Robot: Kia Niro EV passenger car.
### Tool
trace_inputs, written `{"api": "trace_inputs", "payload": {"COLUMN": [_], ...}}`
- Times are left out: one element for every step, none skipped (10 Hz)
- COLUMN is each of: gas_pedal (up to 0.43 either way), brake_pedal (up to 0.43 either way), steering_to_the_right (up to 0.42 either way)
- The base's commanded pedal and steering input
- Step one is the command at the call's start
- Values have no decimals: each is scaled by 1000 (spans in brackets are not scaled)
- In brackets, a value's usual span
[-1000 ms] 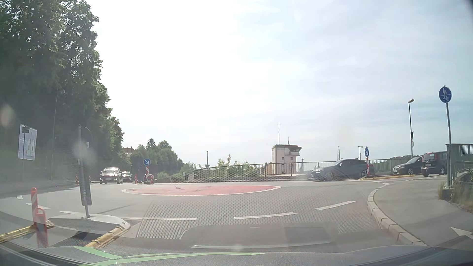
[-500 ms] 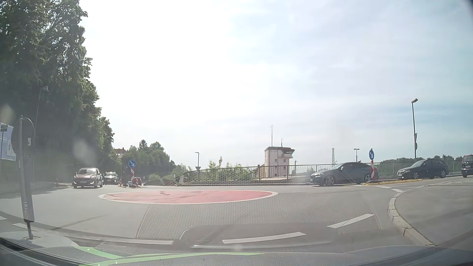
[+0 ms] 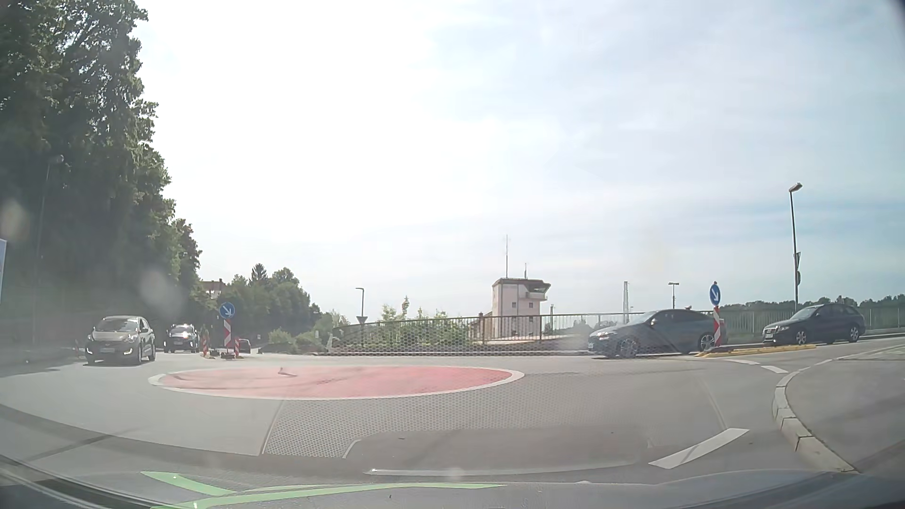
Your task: Follow the waypoints while adhering to traffic rules and regulations
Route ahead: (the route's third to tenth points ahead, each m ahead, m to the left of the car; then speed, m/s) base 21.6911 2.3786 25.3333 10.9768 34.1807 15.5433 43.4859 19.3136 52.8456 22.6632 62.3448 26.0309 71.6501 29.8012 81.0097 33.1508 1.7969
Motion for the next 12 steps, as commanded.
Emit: {"api": "trace_inputs", "payload": {"gas_pedal": [0, 0, 0, 0, 0, 0, 0, 0, 0, 0, 0, 0], "brake_pedal": [201, 195, 183, 177, 171, 165, 159, 159, 152, 152, 152, 152], "steering_to_the_right": [95, 97, 101, 103, 105, 106, 107, 106, 102, 98, 98, 97]}}
